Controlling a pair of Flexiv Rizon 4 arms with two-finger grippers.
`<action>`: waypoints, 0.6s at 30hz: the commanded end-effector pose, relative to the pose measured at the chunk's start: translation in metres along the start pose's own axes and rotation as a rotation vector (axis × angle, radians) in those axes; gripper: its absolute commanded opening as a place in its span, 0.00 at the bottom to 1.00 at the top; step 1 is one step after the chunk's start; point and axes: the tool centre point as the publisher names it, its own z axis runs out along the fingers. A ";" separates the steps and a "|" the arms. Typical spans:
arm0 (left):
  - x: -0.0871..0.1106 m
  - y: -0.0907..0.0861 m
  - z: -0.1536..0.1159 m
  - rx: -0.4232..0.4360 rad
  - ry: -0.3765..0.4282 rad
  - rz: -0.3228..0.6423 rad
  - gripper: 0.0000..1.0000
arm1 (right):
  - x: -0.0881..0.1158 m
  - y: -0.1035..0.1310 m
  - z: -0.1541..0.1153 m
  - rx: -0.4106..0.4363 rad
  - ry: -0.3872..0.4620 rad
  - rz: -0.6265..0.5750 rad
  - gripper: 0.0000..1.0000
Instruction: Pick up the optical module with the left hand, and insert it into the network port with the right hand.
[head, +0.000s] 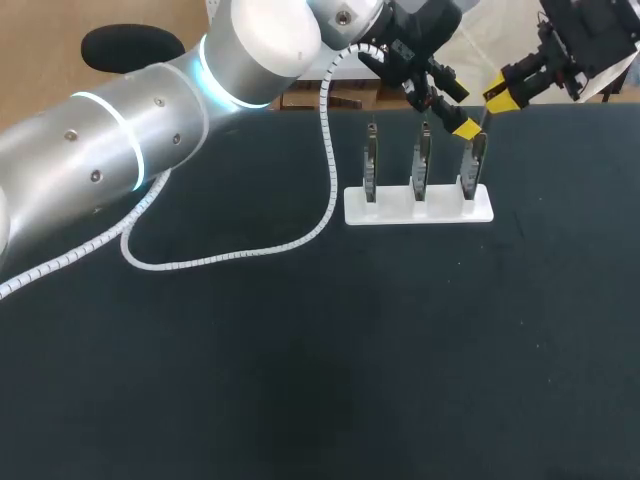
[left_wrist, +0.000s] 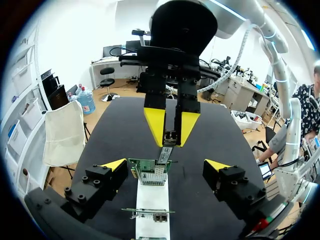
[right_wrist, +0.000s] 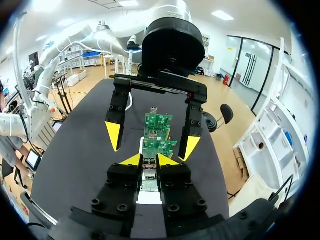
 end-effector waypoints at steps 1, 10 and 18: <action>0.000 -0.001 0.000 -0.002 0.003 -0.001 1.00 | 0.001 0.001 0.000 0.007 -0.001 0.001 0.00; 0.000 -0.001 0.000 -0.002 0.003 -0.001 1.00 | 0.001 -0.006 0.002 0.013 -0.009 0.010 0.00; 0.000 -0.001 0.000 -0.002 0.003 -0.001 1.00 | 0.002 -0.010 0.003 0.013 -0.009 0.010 0.00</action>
